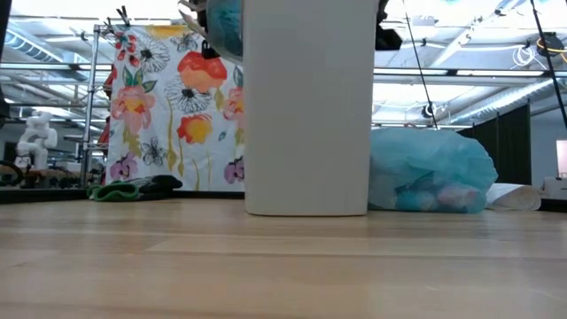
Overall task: Place trash/remove bag and relplace
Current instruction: Insert the new blue trash bag into the trash bin
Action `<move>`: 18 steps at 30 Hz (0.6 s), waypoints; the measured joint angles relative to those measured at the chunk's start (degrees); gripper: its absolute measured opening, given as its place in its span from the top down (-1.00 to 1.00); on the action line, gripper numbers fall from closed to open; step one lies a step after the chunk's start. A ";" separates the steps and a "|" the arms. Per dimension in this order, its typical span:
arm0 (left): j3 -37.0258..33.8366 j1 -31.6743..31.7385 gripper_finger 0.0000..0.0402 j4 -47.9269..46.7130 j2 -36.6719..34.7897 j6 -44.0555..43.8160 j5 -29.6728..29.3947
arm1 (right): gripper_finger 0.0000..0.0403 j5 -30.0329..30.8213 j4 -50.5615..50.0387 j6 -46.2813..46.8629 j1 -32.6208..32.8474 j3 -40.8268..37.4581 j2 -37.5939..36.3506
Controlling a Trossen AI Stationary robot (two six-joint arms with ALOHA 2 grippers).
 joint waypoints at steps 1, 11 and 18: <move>0.00 0.12 1.00 0.19 -0.24 -0.66 -0.22 | 1.00 0.13 0.00 0.00 0.00 0.00 -0.72; 0.04 0.09 1.00 4.45 -6.92 -2.43 -14.62 | 1.00 2.90 0.02 1.29 -0.07 0.02 -4.64; -5.04 -0.85 1.00 8.98 -12.57 -4.65 -16.07 | 1.00 3.03 0.04 1.31 -0.07 0.02 -4.64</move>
